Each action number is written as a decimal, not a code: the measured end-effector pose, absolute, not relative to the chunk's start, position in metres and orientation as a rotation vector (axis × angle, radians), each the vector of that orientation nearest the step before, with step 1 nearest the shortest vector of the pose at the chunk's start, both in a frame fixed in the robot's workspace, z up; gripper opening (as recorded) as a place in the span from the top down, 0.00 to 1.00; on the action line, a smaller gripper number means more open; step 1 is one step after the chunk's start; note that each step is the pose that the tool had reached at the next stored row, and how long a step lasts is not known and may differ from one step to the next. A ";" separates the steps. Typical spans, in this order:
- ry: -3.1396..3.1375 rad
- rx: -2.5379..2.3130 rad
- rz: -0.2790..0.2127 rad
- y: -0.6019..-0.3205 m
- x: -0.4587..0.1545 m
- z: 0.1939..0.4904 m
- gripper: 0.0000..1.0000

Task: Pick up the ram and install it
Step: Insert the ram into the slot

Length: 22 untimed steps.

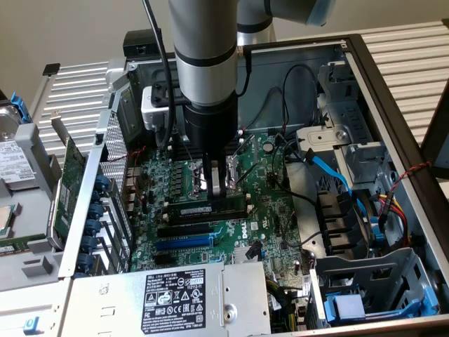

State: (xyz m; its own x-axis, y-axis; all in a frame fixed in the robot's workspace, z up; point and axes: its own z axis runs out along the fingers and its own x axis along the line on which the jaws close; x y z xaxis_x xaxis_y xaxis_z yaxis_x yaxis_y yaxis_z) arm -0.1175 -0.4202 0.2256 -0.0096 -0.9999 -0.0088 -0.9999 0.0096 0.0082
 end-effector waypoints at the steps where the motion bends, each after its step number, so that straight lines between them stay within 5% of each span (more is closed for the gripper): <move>1: 2.232 -2.210 0.019 -0.420 -0.118 0.225 0.87; 4: 2.232 -2.210 0.019 -0.420 -0.118 0.225 0.78; 22: 2.232 -2.210 0.019 -0.420 -0.120 0.240 0.78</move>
State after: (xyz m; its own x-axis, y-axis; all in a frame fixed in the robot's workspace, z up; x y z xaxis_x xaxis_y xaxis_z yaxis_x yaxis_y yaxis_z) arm -0.1197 -0.4202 0.2400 -0.0095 -0.9999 -0.0088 -0.9999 0.0095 0.0081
